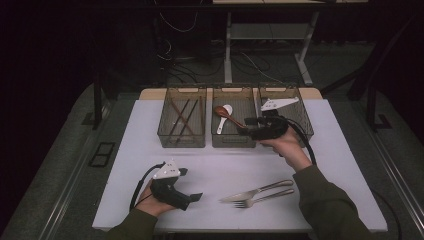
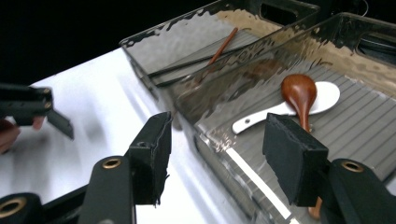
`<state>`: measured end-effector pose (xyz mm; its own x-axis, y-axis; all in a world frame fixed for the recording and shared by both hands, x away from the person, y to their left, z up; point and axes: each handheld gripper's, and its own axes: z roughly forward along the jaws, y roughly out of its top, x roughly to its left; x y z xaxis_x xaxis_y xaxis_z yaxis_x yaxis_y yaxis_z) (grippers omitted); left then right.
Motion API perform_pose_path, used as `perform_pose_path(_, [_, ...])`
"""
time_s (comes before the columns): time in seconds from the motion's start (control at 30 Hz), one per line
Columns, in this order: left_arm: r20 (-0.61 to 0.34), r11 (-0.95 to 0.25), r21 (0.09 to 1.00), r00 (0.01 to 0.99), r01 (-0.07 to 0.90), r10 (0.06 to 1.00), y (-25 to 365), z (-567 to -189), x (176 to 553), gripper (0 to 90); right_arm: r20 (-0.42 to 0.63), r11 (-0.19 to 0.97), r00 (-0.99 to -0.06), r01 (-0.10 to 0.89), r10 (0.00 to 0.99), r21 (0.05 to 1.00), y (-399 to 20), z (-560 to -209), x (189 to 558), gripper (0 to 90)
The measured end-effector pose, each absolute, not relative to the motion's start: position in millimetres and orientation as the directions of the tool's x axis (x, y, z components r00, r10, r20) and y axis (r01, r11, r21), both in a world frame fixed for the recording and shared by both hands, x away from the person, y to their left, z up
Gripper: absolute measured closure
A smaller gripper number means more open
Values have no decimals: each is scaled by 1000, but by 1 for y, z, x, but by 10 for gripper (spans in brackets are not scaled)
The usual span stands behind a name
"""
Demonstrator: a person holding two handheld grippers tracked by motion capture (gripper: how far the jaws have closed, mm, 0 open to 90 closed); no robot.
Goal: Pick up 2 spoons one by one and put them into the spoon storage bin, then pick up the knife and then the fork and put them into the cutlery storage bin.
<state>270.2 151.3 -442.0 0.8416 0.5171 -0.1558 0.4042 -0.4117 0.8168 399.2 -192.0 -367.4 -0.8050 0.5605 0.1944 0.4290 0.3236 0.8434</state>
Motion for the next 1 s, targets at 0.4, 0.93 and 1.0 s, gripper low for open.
perform_pose_path(0.4, [-156,-409,818,840,405,520,153,-442,271,0,173,406,-810,451,561,795,-220,-391,364,656])
perform_pose_path(0.93, [-148,-411,819,839,400,523,152,-441,271,0,182,508,-849,453,496,733,-253,-411,315,895])
perform_pose_path(1.0, [-149,-409,819,838,402,525,152,-441,271,0,177,529,-858,447,483,722,-255,-413,310,895])
